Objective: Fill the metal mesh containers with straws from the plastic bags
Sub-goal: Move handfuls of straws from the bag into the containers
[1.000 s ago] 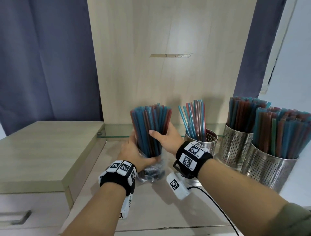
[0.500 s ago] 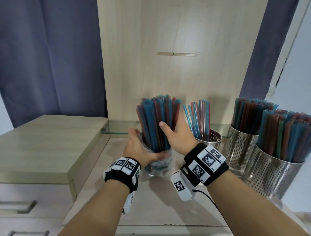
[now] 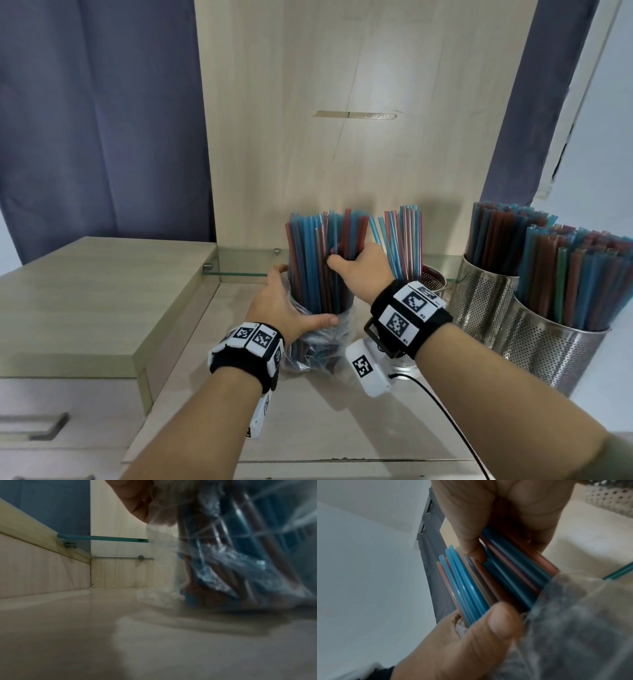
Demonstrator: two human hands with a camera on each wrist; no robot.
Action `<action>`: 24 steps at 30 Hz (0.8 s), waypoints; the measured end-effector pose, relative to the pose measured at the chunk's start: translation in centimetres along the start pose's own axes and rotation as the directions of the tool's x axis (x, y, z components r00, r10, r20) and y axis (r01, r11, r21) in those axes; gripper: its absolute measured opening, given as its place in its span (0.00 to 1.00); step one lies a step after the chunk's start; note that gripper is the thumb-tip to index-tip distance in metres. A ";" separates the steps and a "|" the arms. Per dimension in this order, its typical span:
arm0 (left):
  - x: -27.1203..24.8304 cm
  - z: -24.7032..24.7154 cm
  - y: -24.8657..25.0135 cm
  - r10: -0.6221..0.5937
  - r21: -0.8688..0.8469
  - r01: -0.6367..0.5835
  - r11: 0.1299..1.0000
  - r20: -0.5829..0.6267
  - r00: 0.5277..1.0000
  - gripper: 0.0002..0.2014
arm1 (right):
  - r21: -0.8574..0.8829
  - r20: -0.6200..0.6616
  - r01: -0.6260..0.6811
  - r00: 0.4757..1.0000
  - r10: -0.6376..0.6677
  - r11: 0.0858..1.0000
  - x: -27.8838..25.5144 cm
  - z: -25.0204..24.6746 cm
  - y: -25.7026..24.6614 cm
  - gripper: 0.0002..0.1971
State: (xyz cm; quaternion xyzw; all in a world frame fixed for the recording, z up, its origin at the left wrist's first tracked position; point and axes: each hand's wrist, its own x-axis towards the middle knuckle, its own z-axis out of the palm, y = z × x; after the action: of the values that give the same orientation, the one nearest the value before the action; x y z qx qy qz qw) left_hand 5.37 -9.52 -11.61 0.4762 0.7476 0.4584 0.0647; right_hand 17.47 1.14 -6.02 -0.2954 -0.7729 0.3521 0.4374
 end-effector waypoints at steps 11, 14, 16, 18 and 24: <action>0.1 0.1 0.0 -0.016 0.014 0.016 1.000 0.008 1.000 0.59 | 0.104 -0.045 -0.078 0.996 0.083 0.992 2.1 -0.2 -2.1 0.03; 0.1 0.1 -0.1 -0.025 0.024 0.025 0.999 0.009 1.000 0.59 | 0.146 -0.108 -0.030 0.993 0.046 0.989 3.6 -1.2 -3.6 0.03; 0.2 0.2 -0.3 -0.035 0.024 0.034 0.999 0.008 0.999 0.59 | 0.134 -0.143 0.017 0.990 0.002 0.991 4.5 -2.2 -4.5 0.04; 0.2 0.2 -0.3 -0.043 0.025 0.043 0.999 0.008 0.999 0.60 | 0.134 -0.152 0.035 0.988 -0.015 0.990 4.8 -2.8 -5.0 0.04; 0.2 0.0 0.0 -0.061 0.031 0.060 0.998 0.020 0.998 0.60 | 0.205 -0.143 0.063 0.989 -0.033 0.977 2.0 -1.7 -3.8 0.03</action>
State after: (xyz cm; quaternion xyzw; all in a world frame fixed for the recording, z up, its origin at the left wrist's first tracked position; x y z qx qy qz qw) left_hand 5.31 -9.37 -11.54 0.4592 0.7677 0.4399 0.0792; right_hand 17.53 0.96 -1.42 -0.2527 -0.7064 0.3994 0.5269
